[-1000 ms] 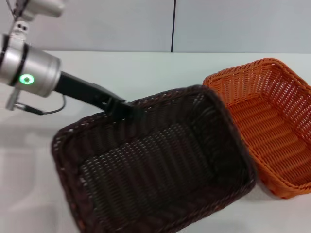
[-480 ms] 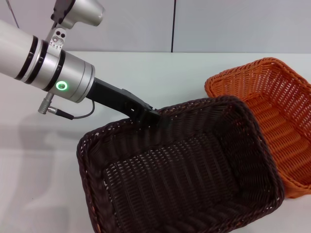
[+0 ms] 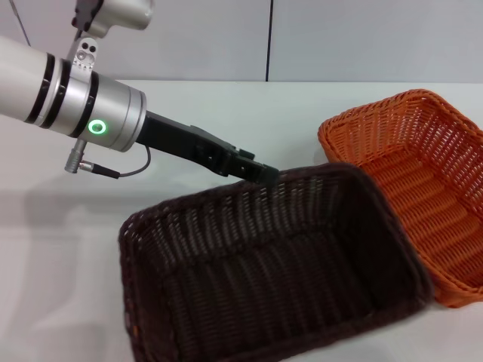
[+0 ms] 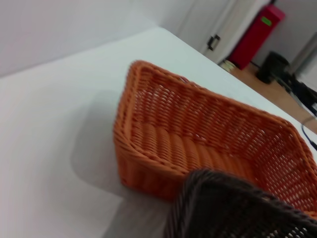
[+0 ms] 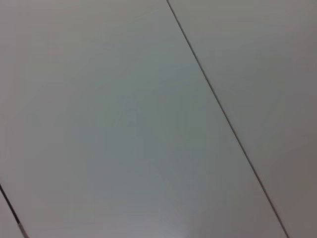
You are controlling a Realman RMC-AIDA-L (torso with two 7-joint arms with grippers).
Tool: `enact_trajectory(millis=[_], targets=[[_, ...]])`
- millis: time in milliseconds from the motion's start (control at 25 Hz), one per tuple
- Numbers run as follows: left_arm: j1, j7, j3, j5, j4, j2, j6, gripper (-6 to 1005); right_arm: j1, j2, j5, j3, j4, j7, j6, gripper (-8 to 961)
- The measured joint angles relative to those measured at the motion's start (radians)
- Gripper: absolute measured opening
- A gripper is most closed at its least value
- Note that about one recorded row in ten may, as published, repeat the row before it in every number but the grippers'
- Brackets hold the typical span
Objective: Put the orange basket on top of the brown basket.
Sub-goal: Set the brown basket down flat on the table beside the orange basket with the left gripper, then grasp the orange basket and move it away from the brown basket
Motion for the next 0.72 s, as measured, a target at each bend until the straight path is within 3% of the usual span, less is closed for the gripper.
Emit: enact_trajectory(millis=[120,200,440,520,680,720], targets=[[0.021,0.0,-0.004,-0.019,-0.027,0.0,0.025,438,-0.016,0.001,-0.013,-0.026,0.007,0.037,-0.025,731],[0.036,0.003,-0.017,-0.037,-0.049,0.001,0.037,672,-0.025,0.001,-0.019,-0.047,0.006,0.071,-0.04,731],[0.092,0.097,-0.065,-0.161,-0.089,0.0,0.053,828,-0.093,-0.002,-0.043,-0.194,-0.076,0.474,-0.173,730],[0.1,0.118,-0.065,-0.182,-0.089,0.002,0.056,827,-0.144,-0.002,-0.045,-0.301,-0.148,0.711,-0.248,729],[0.099,0.129,-0.066,-0.187,-0.087,0.004,0.064,824,-0.19,-0.002,-0.045,-0.359,-0.19,0.893,-0.345,728],[0.09,0.13,-0.065,-0.184,-0.083,0.006,0.073,824,-0.217,-0.004,-0.046,-0.391,-0.212,0.999,-0.421,728]])
